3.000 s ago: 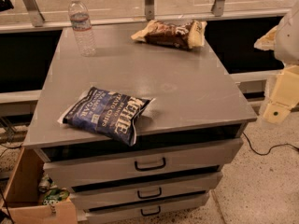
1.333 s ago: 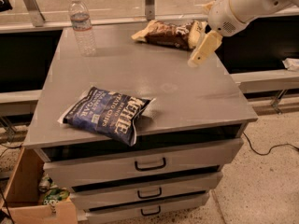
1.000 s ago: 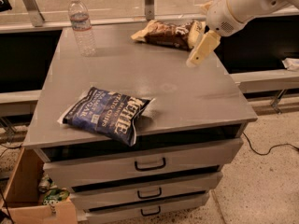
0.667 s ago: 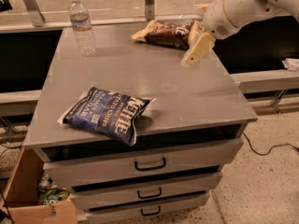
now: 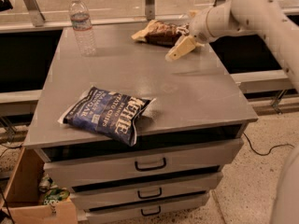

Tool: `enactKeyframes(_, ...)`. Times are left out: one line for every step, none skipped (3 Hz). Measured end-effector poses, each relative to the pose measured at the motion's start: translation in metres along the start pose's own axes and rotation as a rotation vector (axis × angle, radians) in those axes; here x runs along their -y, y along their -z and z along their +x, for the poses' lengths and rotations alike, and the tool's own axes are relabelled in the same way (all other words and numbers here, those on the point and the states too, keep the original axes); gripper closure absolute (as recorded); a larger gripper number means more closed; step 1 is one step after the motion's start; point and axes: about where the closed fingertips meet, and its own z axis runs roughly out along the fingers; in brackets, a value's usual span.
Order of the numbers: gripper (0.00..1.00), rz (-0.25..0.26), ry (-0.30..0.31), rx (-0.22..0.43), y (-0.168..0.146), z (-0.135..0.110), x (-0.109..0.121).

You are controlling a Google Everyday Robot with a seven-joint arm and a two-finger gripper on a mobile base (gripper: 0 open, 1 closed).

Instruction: Move brown chip bag near blue chip bag

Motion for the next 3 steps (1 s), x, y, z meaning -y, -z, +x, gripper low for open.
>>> enactKeyframes(0.0,0.074,-0.055,0.038,-0.022,0.019,0.026)
enactKeyframes(0.0,0.133,-0.089,0.065,-0.036,0.034,0.049)
enactKeyframes(0.19,0.185,-0.094,0.069,-0.043,0.043,0.069)
